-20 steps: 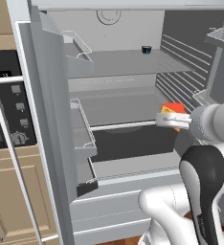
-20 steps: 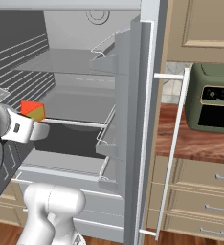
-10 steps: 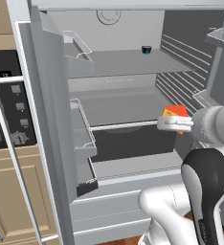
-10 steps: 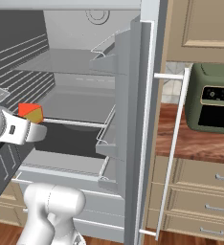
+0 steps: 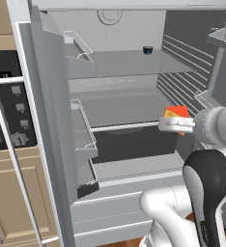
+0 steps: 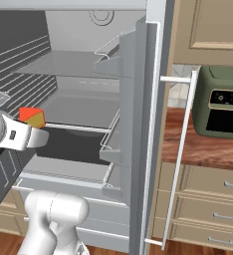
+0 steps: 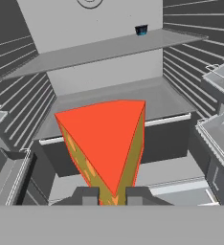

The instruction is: Pick the cheese from the fridge and the cheese grater from the cabinet and place them next to the salad bowl.

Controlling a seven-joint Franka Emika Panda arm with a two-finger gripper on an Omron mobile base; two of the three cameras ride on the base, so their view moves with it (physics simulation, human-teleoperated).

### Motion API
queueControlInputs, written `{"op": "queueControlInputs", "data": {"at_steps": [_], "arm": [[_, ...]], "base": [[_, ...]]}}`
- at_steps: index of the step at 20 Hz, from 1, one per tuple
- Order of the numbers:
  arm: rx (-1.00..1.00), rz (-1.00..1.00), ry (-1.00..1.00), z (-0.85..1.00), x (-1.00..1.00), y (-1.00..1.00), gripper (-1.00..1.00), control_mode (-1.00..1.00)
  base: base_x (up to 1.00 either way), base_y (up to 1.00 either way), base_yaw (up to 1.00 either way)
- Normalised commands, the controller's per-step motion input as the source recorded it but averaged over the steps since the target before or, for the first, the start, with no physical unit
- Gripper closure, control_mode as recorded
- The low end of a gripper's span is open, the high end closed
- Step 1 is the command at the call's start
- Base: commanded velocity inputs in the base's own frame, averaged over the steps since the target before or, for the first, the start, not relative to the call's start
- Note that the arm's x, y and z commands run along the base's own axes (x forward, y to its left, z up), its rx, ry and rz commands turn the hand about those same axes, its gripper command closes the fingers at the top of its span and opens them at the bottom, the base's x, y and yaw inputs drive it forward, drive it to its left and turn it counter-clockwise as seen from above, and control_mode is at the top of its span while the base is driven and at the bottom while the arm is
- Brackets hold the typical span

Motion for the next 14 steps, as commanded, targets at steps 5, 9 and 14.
{"op": "queueControlInputs", "data": {"at_steps": [5, 9, 14], "arm": [[0.0, 0.0, 0.0, 0.0, 0.0, 0.0, 1.0, -1.0], [0.0, 0.0, 0.0, 0.0, 0.0, 0.0, 1.0, -1.0], [0.0, 0.0, 0.0, 0.0, 0.0, 0.0, 1.0, 1.0]], "base": [[0.0, 0.0, 0.0], [0.0, 0.0, 0.0], [0.0, 0.0, 0.0]]}}
